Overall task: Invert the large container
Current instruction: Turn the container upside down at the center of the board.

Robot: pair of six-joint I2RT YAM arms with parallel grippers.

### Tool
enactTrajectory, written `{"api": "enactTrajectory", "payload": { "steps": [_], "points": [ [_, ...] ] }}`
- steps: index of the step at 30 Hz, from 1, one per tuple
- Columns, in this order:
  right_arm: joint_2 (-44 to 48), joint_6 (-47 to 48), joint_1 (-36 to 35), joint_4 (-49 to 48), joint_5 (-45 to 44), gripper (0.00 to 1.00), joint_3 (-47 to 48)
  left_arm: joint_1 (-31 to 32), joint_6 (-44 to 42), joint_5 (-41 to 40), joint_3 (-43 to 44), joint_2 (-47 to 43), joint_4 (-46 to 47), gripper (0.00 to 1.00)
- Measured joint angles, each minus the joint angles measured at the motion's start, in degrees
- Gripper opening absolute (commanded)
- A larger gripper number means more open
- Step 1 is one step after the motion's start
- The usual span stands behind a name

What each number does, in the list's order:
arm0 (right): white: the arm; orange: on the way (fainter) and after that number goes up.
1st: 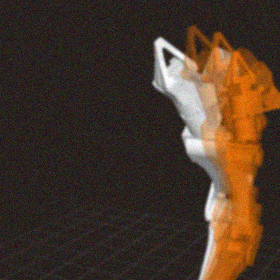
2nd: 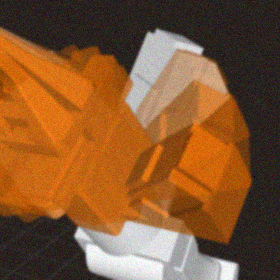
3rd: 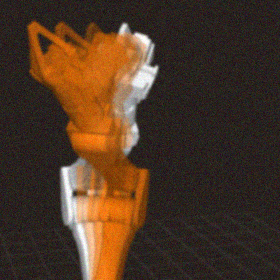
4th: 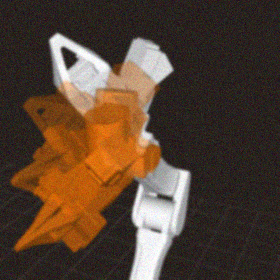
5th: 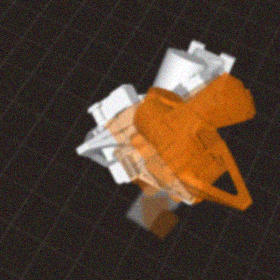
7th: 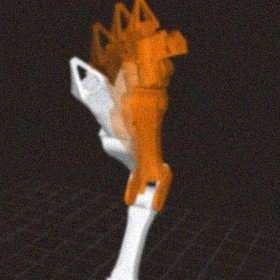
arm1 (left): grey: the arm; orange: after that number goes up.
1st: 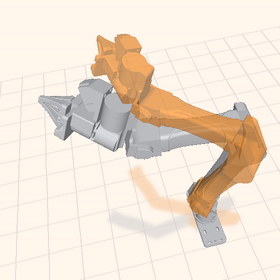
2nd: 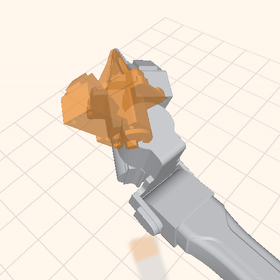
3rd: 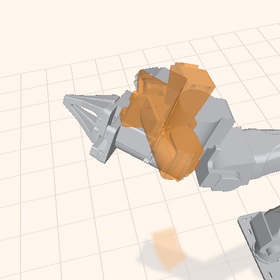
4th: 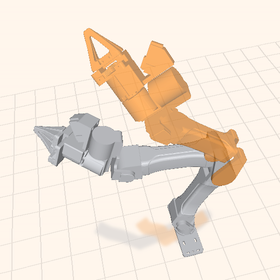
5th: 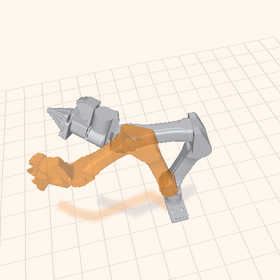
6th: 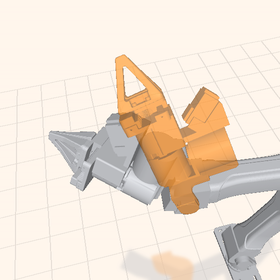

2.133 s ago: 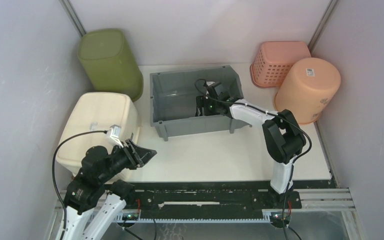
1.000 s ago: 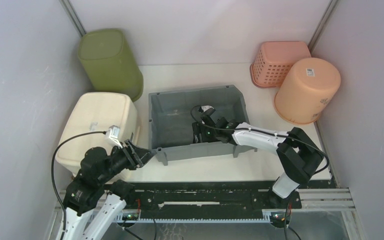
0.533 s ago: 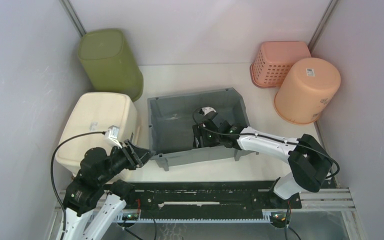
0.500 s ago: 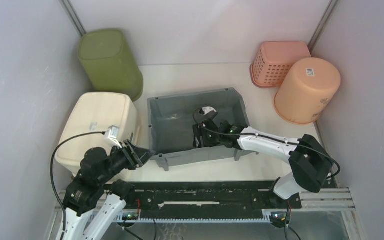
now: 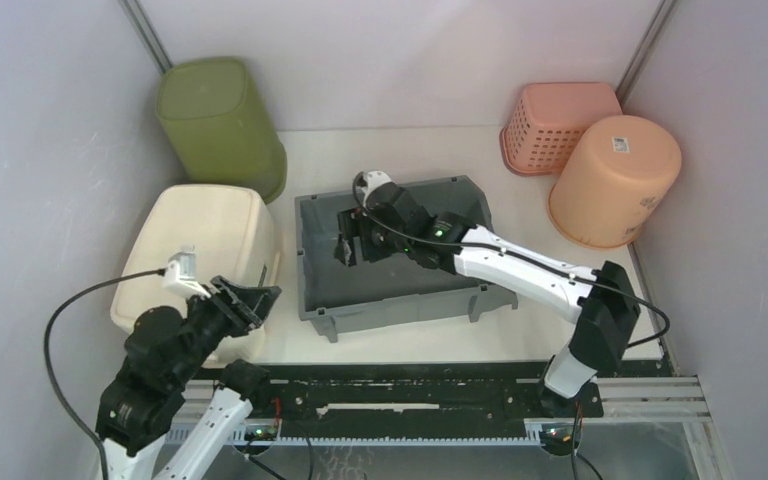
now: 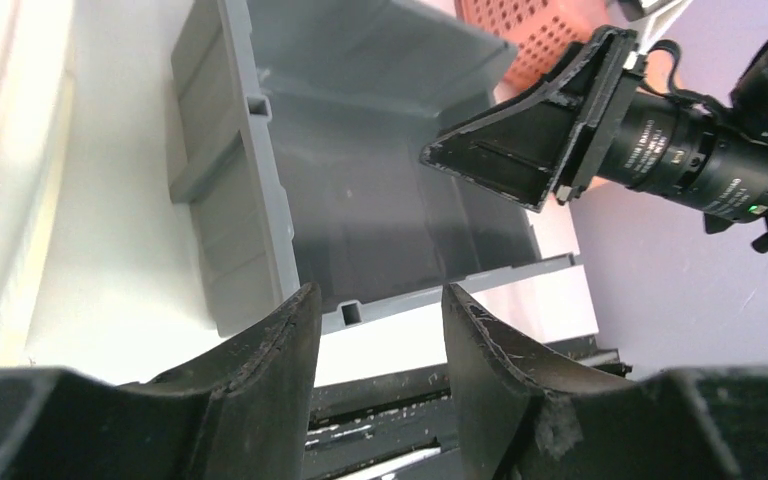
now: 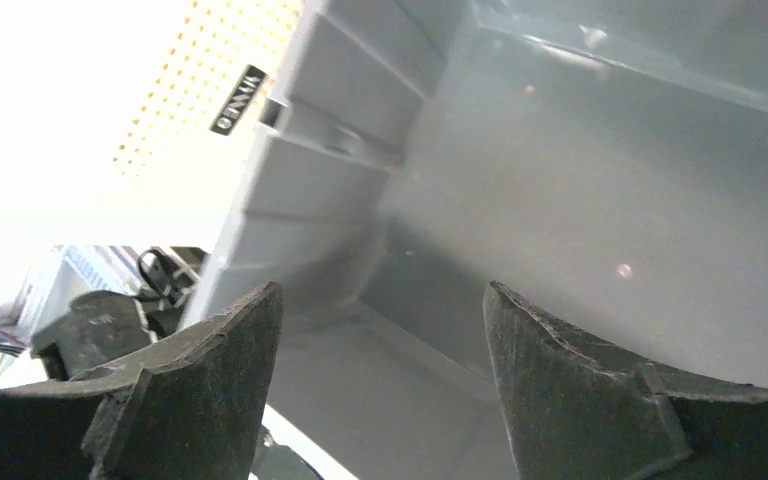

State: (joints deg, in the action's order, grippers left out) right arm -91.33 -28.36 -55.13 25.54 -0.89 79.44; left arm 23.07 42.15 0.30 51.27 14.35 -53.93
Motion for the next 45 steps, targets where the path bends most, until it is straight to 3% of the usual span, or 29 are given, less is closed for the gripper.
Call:
{"api": "enactTrajectory", "payload": {
  "steps": [8,18,30,36,45],
  "points": [
    [-10.05,-3.61,-5.88,6.54,-4.09,0.90,14.23,0.00,-0.11,-3.26,4.00,-5.51,-2.82,0.52],
    [-22.82,-9.42,-13.77,18.18,-12.52,0.84,30.12,0.00,-0.07,-3.10,4.00,-8.87,-5.75,0.52],
    [-33.83,-13.86,-15.89,26.82,-20.44,0.78,43.85,-0.02,-0.09,-2.01,5.11,-11.80,-7.74,0.52],
    [-38.99,-15.63,-15.87,30.45,-24.96,0.74,46.42,0.00,-0.11,-1.16,5.11,-11.87,-8.31,0.52],
    [-39.74,-17.00,-15.50,31.39,-26.53,0.69,46.42,0.00,-0.11,-0.94,5.11,-11.96,-8.39,0.52]
  ]
}}
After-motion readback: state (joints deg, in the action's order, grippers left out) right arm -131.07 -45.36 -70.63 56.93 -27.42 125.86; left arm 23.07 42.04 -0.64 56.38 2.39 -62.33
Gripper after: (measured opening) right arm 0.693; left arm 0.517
